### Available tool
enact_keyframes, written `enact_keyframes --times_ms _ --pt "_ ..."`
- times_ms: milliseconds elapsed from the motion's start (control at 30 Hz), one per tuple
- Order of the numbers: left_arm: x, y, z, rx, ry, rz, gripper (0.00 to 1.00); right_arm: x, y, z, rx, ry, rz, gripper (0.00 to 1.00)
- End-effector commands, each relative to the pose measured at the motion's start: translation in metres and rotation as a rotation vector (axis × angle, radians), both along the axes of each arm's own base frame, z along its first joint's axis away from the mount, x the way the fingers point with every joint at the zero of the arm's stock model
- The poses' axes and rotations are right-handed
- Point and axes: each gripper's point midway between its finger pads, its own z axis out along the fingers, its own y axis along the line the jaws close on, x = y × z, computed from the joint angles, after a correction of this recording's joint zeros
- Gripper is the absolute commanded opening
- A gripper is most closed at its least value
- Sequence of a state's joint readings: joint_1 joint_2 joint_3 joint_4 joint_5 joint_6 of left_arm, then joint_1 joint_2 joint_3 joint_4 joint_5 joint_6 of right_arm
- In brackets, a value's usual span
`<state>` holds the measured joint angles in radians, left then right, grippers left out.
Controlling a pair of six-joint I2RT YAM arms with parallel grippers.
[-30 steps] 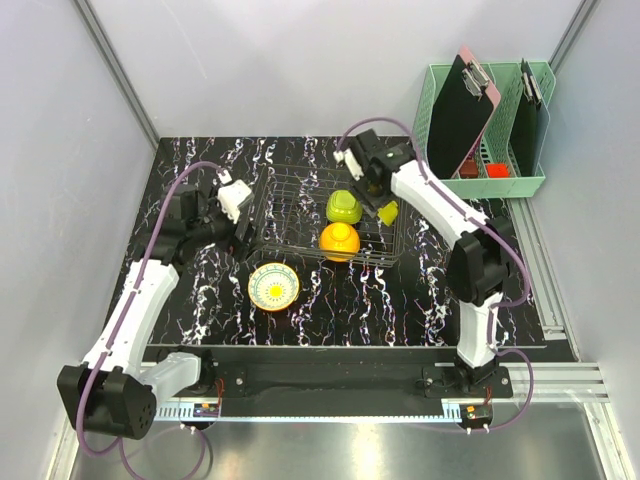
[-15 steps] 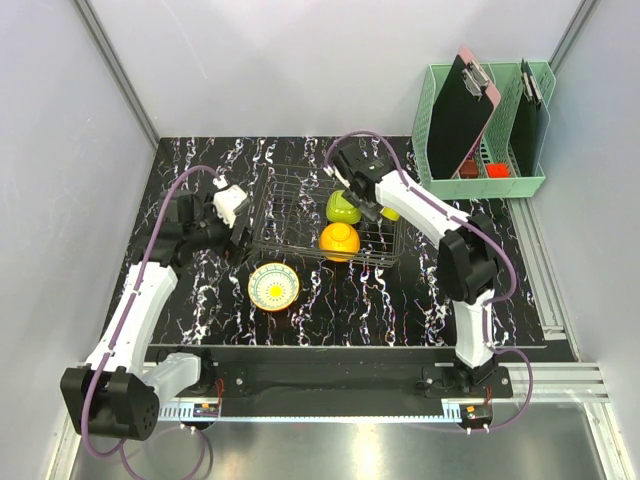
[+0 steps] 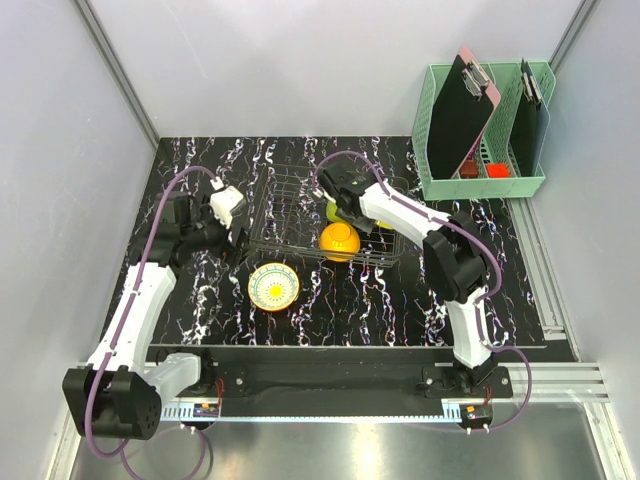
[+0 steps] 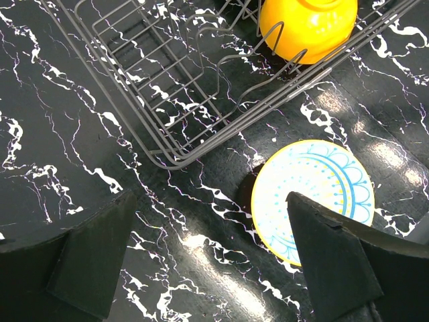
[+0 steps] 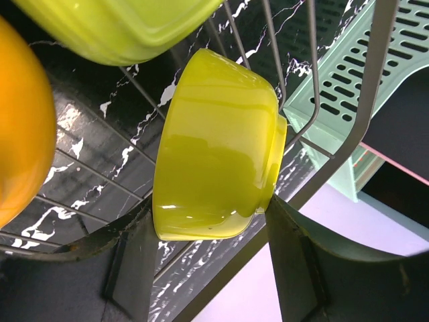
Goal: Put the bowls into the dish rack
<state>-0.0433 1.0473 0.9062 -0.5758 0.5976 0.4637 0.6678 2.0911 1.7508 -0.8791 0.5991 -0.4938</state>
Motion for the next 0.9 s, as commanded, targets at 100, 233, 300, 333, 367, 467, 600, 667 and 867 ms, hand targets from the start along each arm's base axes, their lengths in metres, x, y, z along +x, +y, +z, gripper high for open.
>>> enact_keyframes --times_ms 100,233,300,333,367,467,600,667,867 --pt "0.004 -0.002 0.015 -0.022 -0.066 -0.024 0.99 -0.012 0.009 -0.009 -0.066 0.028 0.071 0.04" --pt "0.004 -0.002 0.014 -0.022 -0.064 -0.023 0.99 -0.022 0.013 -0.017 -0.104 0.065 0.117 0.23" --pt "0.005 -0.001 0.014 -0.022 -0.064 -0.021 0.99 -0.029 0.014 -0.023 -0.129 0.092 0.140 0.34" --pt "0.005 -0.002 0.015 -0.023 -0.064 -0.022 0.99 -0.031 0.014 -0.025 -0.133 0.101 0.144 0.47" --pt "0.005 -0.001 0.015 -0.024 -0.063 -0.020 0.99 -0.033 0.016 -0.027 -0.137 0.109 0.152 0.52" --pt "0.006 -0.001 0.016 -0.024 -0.066 -0.021 0.99 -0.036 0.015 -0.030 -0.146 0.130 0.159 0.62" --pt "0.007 -0.001 0.016 -0.026 -0.066 -0.021 0.99 -0.040 0.016 -0.030 -0.154 0.146 0.171 0.81" --pt "0.007 -0.001 0.018 -0.029 -0.067 -0.020 0.99 -0.041 0.016 -0.032 -0.156 0.154 0.173 0.93" --pt "0.008 -0.001 0.020 -0.031 -0.069 -0.019 0.99 -0.044 0.016 -0.029 -0.154 0.170 0.184 1.00"
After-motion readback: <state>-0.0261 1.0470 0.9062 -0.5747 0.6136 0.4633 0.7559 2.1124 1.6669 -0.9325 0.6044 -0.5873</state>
